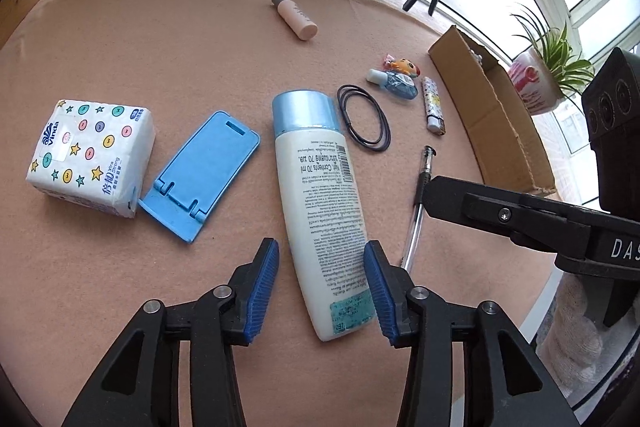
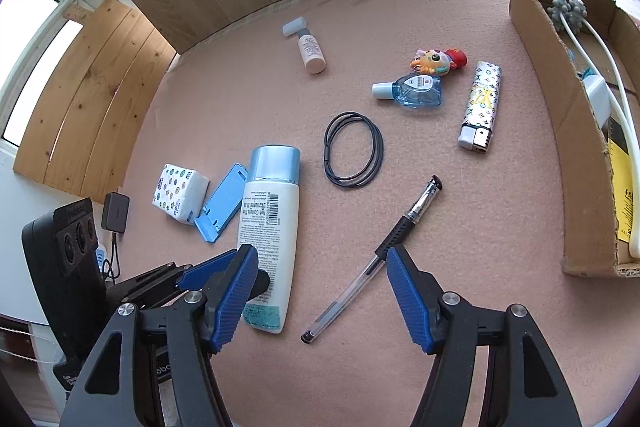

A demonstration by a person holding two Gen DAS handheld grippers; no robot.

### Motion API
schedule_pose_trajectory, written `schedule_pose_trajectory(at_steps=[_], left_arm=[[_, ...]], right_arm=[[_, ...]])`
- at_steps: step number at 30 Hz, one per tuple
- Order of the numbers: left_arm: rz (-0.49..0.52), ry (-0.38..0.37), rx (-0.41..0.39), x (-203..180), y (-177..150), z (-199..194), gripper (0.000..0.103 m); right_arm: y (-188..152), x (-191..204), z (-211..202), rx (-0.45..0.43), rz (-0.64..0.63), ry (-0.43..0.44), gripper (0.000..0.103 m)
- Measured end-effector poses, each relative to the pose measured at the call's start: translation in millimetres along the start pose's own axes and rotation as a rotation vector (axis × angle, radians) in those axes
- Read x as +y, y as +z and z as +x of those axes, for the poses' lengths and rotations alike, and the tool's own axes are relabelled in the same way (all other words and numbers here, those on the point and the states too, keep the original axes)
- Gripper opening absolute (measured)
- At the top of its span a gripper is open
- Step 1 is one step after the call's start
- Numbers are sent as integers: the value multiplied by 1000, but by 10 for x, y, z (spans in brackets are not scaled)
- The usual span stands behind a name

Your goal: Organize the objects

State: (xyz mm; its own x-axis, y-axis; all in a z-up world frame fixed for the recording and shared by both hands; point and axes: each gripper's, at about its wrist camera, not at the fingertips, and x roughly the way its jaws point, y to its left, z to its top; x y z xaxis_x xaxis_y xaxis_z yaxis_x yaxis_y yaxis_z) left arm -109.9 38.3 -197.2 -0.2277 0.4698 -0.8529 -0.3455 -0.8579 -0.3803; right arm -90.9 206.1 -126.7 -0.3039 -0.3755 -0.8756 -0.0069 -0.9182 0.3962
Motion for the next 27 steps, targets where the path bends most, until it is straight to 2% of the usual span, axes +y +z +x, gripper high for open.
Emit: schedule_pose_trajectory(at_steps=[2,4,7,12,22,25,27], left_arm=[[14,7,6,-17,2,10,53],[3,8,12,-2,11,22,58],[4,17,11,8,34,34,58],[17,33,11,-19,79,39,58],[1,15,8,-25,154,90,59],[-31,-23,3,-9,153,89,58],[-38,-29,-3,-5,131,89,56]], right_arm=[[27,16,82,14,3,8,63],[54,34,168,29,7,11,63],[83,56,271,46,4,12,63],[111,54,418,80,15,29,55],[148,83,497,102,33,85,54],[129,119,509,108,28,98,48],[119,144,499,110,28,110,40]])
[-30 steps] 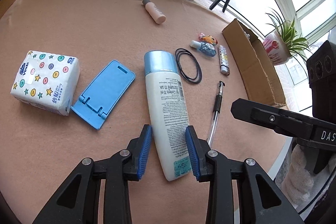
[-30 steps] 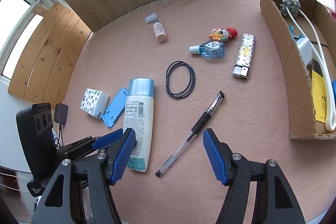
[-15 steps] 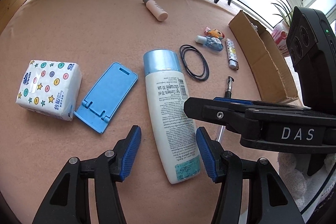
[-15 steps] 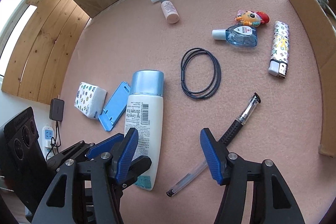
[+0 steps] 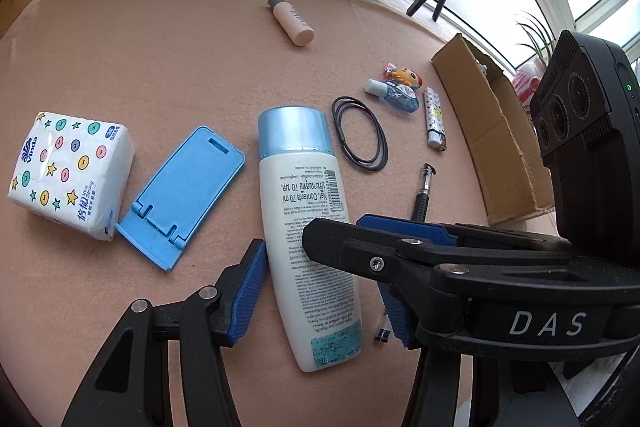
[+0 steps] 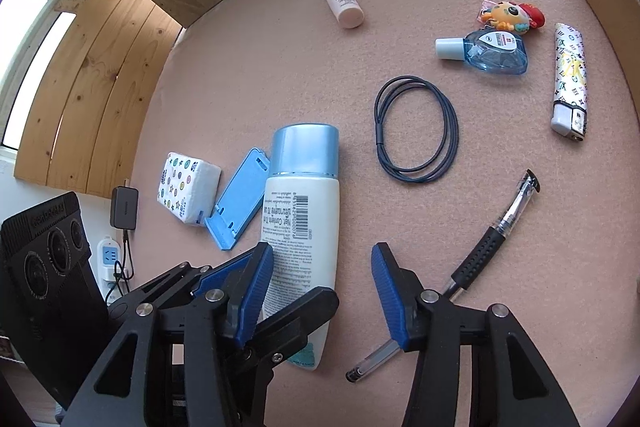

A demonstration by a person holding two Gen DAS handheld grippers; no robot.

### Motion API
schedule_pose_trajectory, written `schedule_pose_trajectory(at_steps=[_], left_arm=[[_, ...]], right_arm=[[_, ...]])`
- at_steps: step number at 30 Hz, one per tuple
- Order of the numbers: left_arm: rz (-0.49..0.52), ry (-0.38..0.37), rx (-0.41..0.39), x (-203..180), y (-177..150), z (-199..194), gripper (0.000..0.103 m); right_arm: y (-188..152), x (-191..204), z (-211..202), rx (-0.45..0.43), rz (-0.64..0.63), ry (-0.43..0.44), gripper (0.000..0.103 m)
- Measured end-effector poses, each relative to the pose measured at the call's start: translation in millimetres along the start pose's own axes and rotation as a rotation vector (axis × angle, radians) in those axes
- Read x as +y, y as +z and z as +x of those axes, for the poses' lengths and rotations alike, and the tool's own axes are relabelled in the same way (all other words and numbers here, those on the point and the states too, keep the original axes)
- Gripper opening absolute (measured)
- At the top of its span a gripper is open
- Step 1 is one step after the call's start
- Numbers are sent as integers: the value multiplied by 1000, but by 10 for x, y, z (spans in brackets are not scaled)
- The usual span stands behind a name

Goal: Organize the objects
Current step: 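Close the right tool around the middle of the lotion bottle, then lift the lotion bottle with the right tool and carry it over the box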

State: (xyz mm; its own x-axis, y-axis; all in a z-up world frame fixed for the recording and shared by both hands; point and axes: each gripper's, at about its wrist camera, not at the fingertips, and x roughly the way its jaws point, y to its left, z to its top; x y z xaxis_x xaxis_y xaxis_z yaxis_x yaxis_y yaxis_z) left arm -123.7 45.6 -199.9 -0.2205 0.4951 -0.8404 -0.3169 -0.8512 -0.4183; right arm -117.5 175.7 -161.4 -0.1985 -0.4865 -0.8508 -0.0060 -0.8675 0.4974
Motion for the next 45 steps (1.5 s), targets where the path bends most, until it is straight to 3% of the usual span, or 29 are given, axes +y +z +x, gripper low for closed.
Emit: schedule_pose_trajectory(at_steps=[2,11,21,31,45], left_arm=[[7,1,1,-30,-24,3,50],[25,-9,-32,-248,-1,-92,50],[96,-30,-79,-800,153,-183,50],[196,-65,-98,-1549,335,-97,49],[296,-117,-79,-2528,521,370,49]], right_arm=[[-7,45,-6,6,-16,-12,36],[-46,57,-271,-46,-37,-30,36],[-35,-142,-791,-144,-24,-41,36],[-92,-592,-1336,-238,15,-52,36],[2,-1368,-1887,-323,97,-96,36]])
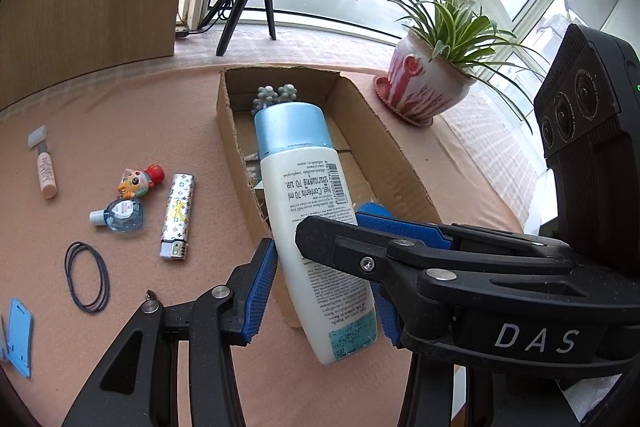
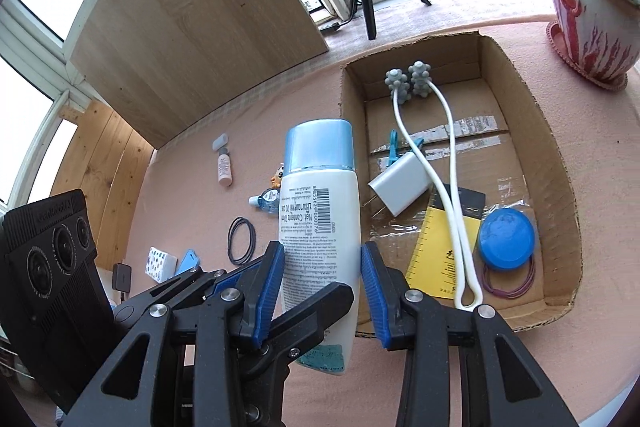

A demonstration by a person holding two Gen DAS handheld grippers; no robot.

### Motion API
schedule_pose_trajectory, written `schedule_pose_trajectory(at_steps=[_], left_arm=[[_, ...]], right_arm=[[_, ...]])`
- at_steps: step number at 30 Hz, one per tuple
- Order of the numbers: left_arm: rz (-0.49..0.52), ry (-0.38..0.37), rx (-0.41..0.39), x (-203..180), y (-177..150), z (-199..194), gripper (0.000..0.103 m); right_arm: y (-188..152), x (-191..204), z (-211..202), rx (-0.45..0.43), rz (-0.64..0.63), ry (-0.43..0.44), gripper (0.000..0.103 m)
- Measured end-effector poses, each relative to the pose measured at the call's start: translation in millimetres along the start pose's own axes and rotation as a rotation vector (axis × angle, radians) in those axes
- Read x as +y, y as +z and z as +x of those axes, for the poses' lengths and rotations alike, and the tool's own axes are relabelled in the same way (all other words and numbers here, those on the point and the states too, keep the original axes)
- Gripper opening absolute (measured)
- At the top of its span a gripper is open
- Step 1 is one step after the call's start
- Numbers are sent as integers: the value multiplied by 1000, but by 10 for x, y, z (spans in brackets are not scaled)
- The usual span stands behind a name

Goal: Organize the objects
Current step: 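Lift the lotion bottle with the right tool and carry it over the box, then lower the lotion bottle into the box and open the right tool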

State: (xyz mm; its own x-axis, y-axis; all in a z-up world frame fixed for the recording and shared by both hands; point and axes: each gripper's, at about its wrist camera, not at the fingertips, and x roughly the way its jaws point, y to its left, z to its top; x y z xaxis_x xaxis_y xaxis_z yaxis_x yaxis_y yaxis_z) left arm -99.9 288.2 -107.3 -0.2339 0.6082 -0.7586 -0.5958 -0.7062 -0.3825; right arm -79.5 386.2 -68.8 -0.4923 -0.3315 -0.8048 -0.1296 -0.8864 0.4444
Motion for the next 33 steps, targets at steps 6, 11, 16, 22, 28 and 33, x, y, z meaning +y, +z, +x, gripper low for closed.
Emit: schedule_pose_trajectory(at_steps=[6,11,16,22,28,33], left_arm=[[24,-7,10,-213,88,194,50],[39,-4,15,-295,149,296,50],[81,51,10,-385,192,347,62],[88,98,9,-352,195,343,75],[54,110,3,-224,169,270,75],[24,135,0,-70,109,152,75]], right_arm=[[85,-240,-73,-10,12,-11,36],[146,-356,-96,-15,11,-22,36],[174,-419,-146,-42,-9,-30,37],[196,-446,-221,-115,-17,-95,60],[199,-434,-190,-105,-8,-85,60],[166,-340,-166,-99,-21,-73,60]])
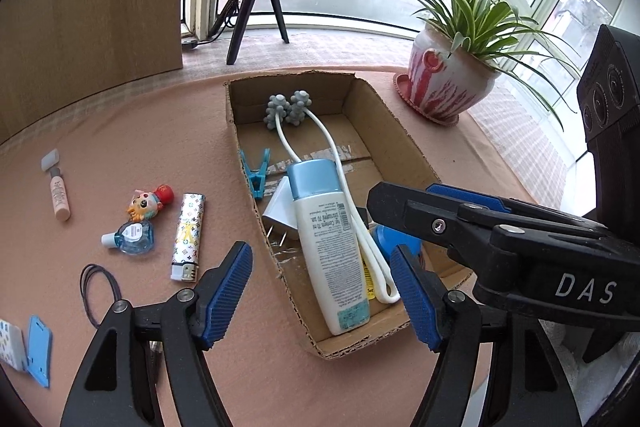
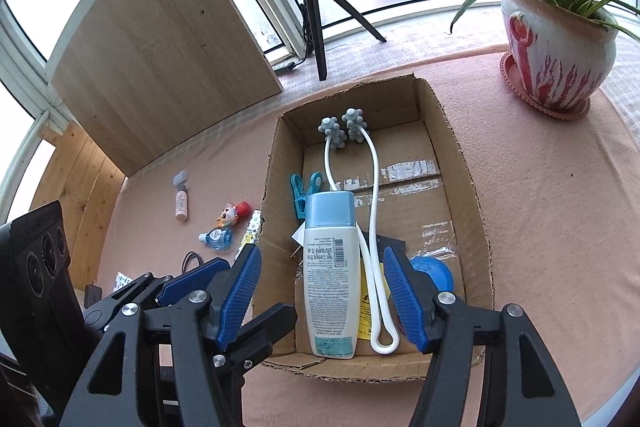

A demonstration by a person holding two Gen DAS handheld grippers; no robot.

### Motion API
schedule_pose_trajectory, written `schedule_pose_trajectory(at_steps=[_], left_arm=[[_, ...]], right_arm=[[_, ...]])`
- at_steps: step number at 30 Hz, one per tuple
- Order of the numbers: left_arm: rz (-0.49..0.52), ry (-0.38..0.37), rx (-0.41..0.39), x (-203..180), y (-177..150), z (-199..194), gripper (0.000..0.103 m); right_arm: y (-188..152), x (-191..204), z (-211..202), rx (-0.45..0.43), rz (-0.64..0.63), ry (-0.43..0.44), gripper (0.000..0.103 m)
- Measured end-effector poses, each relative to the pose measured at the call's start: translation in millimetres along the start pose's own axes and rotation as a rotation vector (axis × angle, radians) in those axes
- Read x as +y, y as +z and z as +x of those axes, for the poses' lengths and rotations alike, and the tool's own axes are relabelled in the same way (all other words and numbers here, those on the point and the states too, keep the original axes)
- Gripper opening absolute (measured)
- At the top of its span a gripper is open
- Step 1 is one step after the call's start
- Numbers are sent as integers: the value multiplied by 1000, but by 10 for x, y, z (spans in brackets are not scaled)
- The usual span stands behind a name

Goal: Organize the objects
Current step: 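Lower the lotion bottle into the box and open the right tool, then move the left tool to the blue phone stand while the right tool approaches the black elastic band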

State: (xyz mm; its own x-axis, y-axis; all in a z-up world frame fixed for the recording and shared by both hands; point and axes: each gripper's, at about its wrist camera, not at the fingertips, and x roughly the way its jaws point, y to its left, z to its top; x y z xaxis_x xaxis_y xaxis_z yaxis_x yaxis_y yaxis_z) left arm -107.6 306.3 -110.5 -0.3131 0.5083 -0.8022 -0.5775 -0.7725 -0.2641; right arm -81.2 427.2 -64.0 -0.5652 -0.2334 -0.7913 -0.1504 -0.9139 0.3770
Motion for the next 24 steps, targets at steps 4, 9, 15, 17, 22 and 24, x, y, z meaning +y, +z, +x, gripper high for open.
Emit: schedule_pose_trajectory(at_steps=[4,9,15,17,22,24], left_arm=[[-23,30,3,193,-75,-88,75],[-61,64,9,510,-200,-225,75],[-113,102,14,967,-378,-419,75],[-134,116,13,1140,-441,-497,75],[-189,154,24,1584,-643,-644,75],[-197,171,29,1745,-719,-694,75]], right_arm=[[-23,115,31,5,-13,15,60],[-77,320,122,23,-37,31,60],[-155,588,266,54,-64,35,60],[-185,677,312,66,-73,39,60],[-246,922,433,96,-106,50,60],[-262,1024,505,115,-118,53,60]])
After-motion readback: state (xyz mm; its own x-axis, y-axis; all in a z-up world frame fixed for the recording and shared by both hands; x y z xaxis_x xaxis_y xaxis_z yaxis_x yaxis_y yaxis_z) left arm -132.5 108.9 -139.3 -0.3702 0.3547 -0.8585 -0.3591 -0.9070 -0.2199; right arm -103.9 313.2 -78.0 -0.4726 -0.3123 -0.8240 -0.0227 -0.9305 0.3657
